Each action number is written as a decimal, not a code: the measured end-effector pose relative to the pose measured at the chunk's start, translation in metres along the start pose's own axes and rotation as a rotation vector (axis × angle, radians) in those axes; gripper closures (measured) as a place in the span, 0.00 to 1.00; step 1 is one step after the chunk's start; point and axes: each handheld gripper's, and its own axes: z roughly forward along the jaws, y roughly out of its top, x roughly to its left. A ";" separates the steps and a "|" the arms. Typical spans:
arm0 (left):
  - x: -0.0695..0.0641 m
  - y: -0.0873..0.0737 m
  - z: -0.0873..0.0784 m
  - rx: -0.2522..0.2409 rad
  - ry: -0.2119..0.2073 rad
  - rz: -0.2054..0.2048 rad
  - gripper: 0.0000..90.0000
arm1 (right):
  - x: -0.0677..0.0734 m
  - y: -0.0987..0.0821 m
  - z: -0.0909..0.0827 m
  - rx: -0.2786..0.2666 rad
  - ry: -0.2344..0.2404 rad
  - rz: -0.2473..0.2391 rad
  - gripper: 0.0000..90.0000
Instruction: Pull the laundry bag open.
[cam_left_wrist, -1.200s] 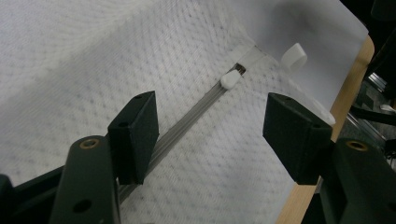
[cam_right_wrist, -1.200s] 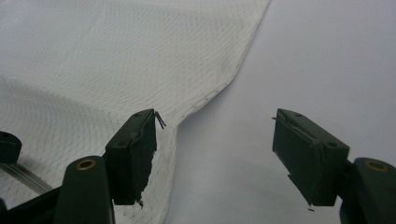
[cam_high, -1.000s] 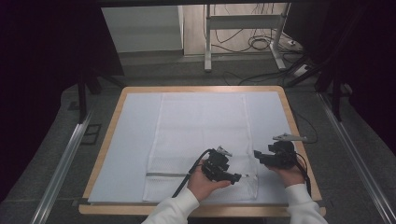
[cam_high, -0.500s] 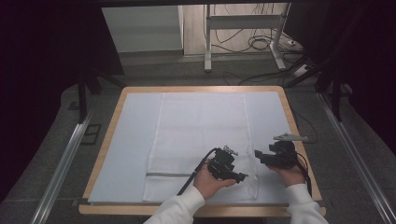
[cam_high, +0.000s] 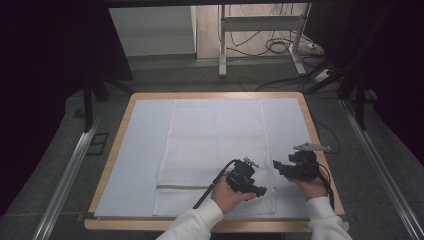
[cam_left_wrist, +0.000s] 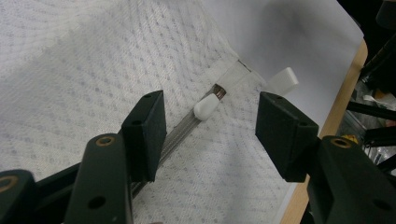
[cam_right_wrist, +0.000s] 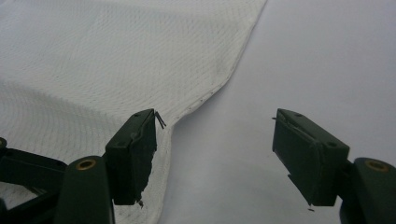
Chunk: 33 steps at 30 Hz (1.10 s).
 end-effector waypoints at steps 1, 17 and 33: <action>0.000 0.000 0.000 0.001 -0.002 -0.003 0.49 | 0.000 0.000 0.000 -0.001 0.000 0.000 0.33; -0.001 0.002 0.008 0.023 -0.051 -0.014 0.56 | -0.001 0.000 -0.001 -0.002 -0.002 0.002 0.33; -0.002 0.002 0.014 0.016 -0.046 -0.020 0.73 | -0.001 0.001 -0.001 -0.004 -0.003 0.003 0.33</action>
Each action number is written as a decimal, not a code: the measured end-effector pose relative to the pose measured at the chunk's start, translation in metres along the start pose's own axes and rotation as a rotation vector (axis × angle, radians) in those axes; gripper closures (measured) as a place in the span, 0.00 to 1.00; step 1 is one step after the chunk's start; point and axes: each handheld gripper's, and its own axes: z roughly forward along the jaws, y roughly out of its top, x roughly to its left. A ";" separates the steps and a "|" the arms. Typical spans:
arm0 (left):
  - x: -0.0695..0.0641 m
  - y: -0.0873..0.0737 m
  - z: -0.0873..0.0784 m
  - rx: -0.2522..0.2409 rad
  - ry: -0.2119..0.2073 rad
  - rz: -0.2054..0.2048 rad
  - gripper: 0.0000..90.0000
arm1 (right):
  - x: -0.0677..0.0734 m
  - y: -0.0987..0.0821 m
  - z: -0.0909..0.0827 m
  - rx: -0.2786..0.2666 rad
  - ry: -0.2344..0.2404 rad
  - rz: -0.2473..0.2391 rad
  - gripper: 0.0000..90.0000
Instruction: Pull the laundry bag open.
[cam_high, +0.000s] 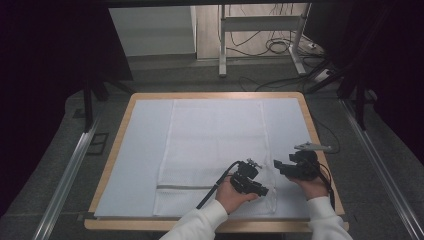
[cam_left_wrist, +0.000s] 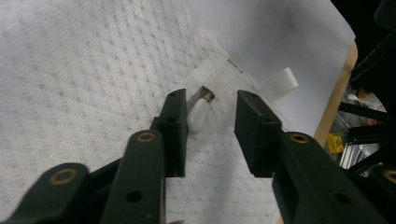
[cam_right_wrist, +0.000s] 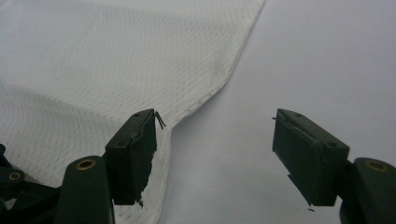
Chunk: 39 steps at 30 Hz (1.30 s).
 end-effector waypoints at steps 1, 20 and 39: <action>0.000 0.000 0.000 -0.003 0.001 -0.003 0.74 | 0.000 0.000 0.000 0.000 0.000 0.000 0.33; -0.002 0.001 0.005 -0.019 0.040 0.043 0.92 | -0.001 0.000 0.000 0.002 0.000 0.001 0.33; 0.004 0.001 -0.001 -0.038 -0.020 0.044 0.96 | -0.004 -0.001 0.002 0.031 0.015 0.012 0.32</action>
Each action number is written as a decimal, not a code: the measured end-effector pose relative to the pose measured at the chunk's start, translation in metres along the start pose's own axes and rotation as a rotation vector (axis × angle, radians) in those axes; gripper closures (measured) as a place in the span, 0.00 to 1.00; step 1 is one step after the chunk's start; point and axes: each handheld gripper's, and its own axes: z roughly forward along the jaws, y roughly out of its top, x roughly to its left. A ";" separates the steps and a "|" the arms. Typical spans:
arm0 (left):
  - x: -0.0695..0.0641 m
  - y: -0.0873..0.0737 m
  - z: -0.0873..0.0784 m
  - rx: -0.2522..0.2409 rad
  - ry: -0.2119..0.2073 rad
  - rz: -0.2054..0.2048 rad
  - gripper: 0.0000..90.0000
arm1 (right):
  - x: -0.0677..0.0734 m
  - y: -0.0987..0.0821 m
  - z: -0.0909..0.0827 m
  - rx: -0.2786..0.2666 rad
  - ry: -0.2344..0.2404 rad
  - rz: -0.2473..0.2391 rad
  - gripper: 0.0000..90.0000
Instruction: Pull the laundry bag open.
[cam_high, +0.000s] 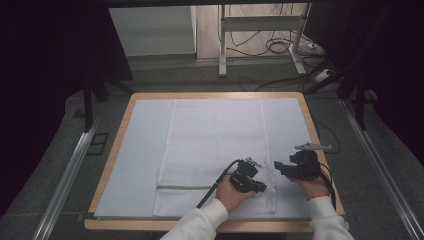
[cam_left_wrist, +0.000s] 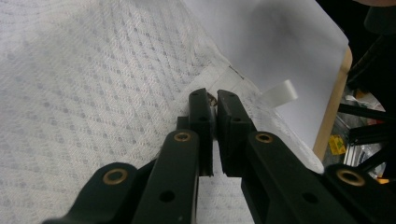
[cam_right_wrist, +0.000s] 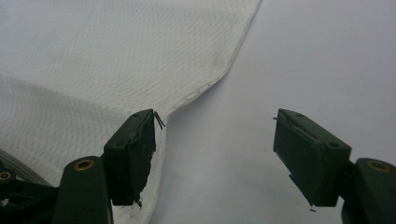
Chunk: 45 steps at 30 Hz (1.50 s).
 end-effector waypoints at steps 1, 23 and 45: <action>0.000 0.000 0.000 -0.001 -0.002 -0.001 0.96 | 0.000 0.000 0.000 -0.001 0.000 0.001 0.32; 0.003 -0.004 -0.013 -0.026 -0.017 0.005 0.96 | 0.008 0.002 0.001 0.028 0.075 0.016 0.32; 0.014 -0.005 -0.058 -0.108 -0.038 -0.012 0.96 | 0.002 0.002 -0.002 0.017 0.068 0.045 0.32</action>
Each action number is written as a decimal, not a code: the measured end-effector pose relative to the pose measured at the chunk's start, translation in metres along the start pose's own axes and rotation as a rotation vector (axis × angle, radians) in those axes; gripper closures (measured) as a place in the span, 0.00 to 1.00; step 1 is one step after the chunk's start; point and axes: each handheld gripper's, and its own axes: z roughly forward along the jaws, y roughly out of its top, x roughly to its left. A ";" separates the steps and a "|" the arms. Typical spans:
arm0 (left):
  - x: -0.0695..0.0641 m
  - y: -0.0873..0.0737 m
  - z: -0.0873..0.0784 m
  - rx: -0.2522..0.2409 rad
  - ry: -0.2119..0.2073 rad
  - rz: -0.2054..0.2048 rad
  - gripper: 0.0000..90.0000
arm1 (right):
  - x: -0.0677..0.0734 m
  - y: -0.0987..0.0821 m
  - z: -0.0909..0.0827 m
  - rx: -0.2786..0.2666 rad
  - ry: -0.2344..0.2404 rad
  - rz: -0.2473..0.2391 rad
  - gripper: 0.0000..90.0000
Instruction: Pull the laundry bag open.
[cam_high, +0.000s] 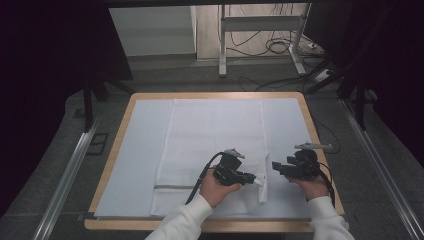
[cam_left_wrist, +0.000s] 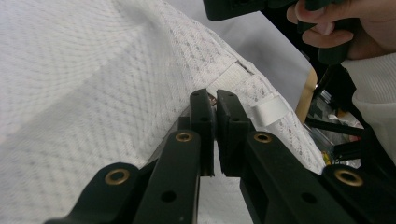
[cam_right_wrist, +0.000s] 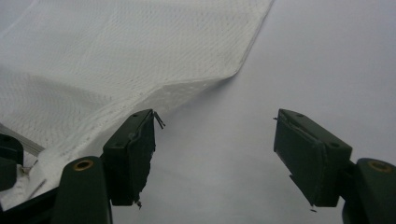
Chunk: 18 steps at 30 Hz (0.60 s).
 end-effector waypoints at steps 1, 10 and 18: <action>0.001 0.000 -0.002 0.001 0.000 -0.001 0.96 | 0.000 0.000 0.000 -0.001 -0.002 -0.001 0.32; 0.007 -0.001 -0.015 -0.028 0.010 -0.015 0.96 | 0.000 0.000 0.000 0.000 0.001 0.005 0.32; 0.007 -0.002 -0.015 -0.027 0.007 -0.011 0.96 | 0.000 0.001 -0.001 -0.002 0.018 0.041 0.31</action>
